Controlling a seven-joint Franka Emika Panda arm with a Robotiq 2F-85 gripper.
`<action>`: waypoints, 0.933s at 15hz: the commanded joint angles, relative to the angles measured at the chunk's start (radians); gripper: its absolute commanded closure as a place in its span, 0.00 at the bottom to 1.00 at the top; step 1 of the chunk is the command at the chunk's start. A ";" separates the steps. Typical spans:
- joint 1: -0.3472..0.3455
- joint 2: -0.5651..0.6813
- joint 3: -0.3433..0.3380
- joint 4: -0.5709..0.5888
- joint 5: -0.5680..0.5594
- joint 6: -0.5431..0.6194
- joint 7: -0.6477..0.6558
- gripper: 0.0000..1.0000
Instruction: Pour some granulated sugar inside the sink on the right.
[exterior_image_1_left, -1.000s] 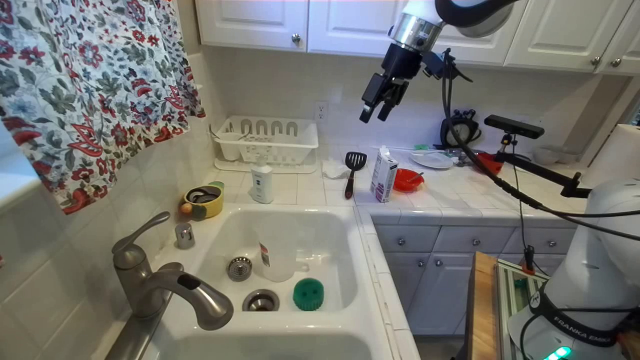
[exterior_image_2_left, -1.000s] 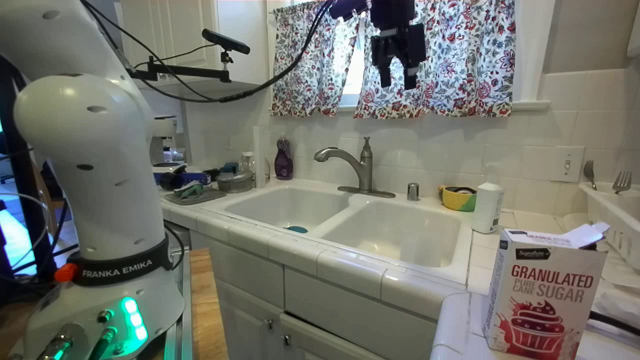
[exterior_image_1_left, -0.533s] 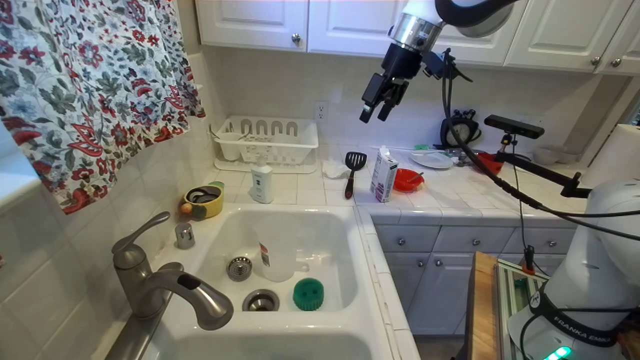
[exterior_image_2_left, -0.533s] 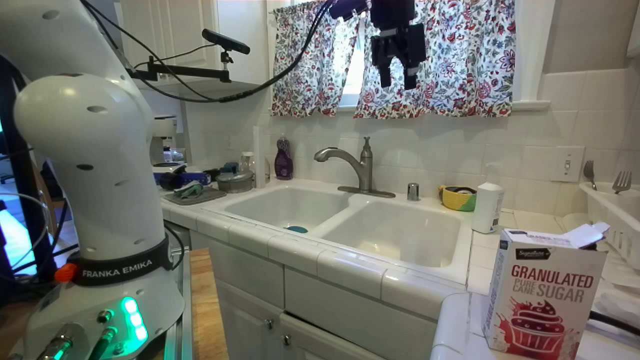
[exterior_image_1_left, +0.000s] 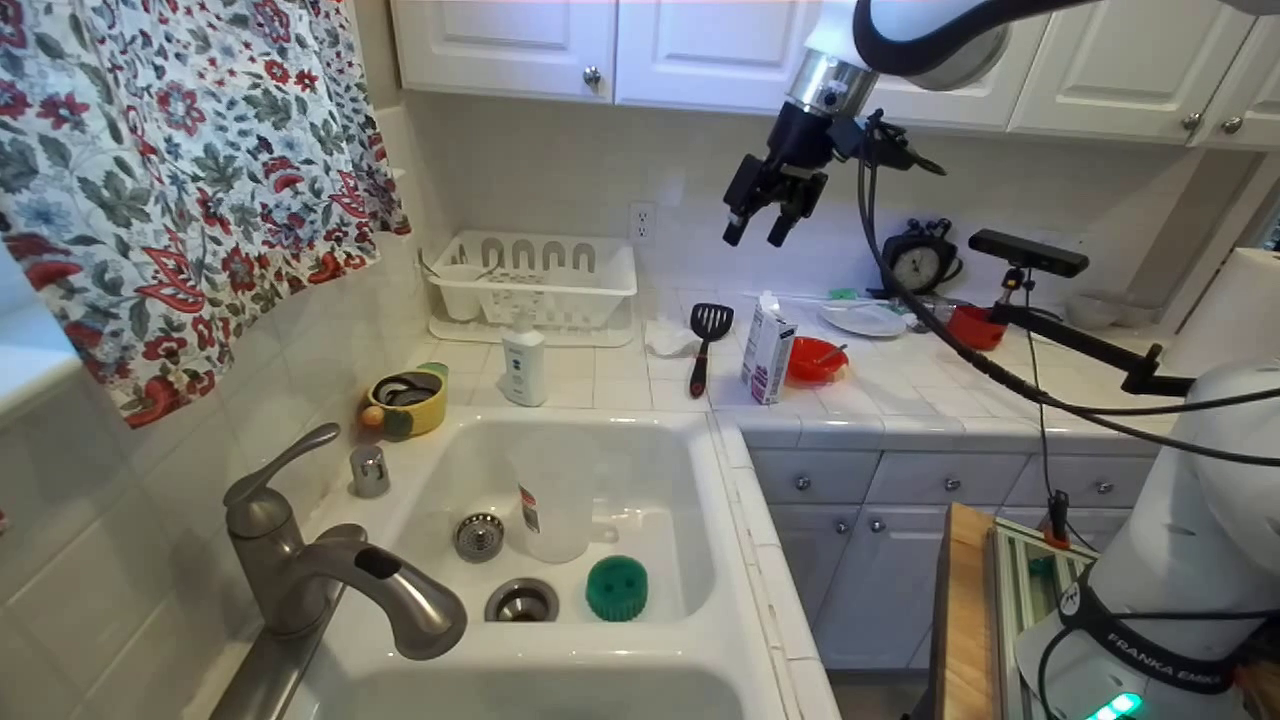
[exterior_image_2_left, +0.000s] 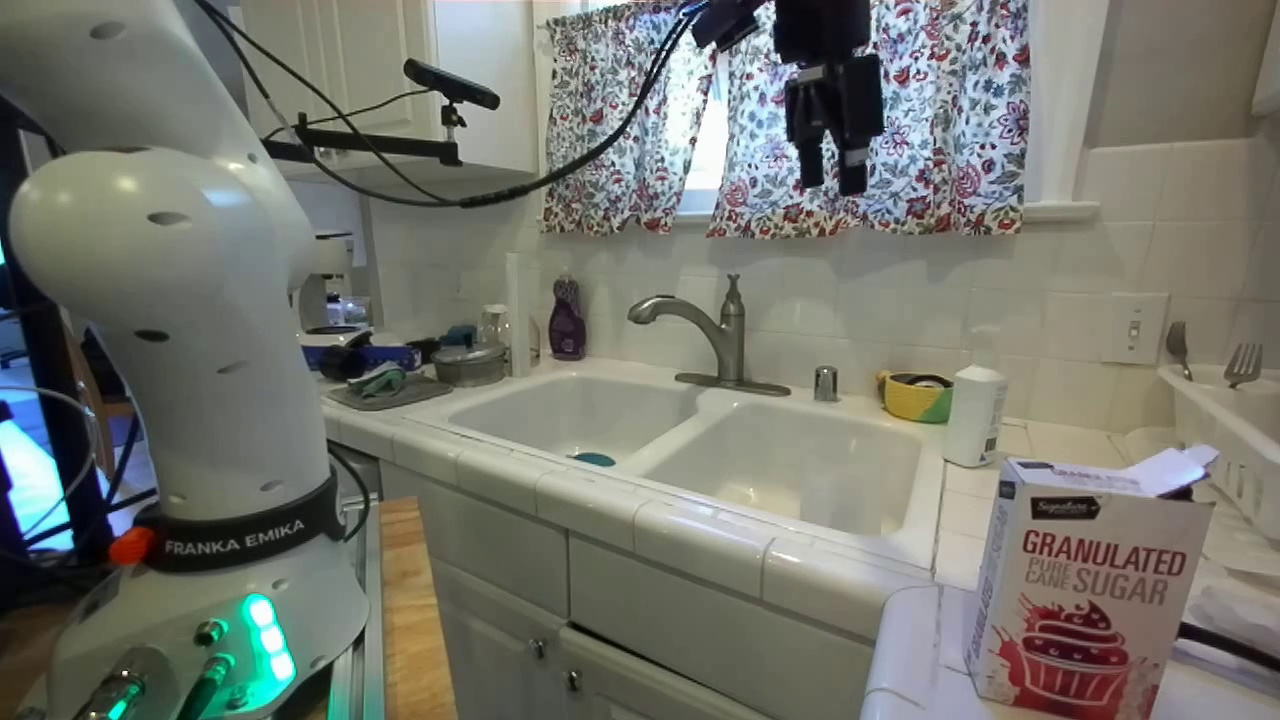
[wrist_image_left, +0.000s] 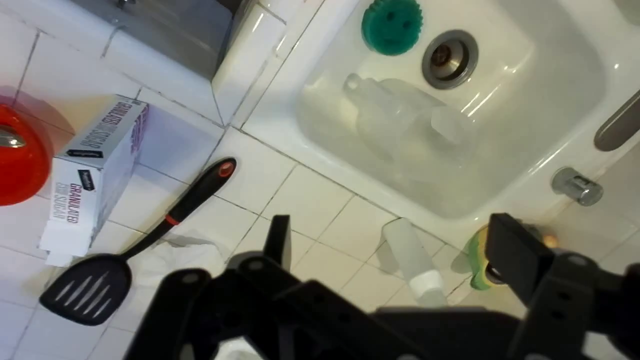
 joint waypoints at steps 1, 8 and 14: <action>-0.043 0.069 -0.021 0.048 -0.020 0.046 0.021 0.00; -0.104 0.196 -0.064 0.095 -0.118 0.153 0.017 0.00; -0.138 0.269 -0.120 0.140 -0.142 0.117 -0.002 0.00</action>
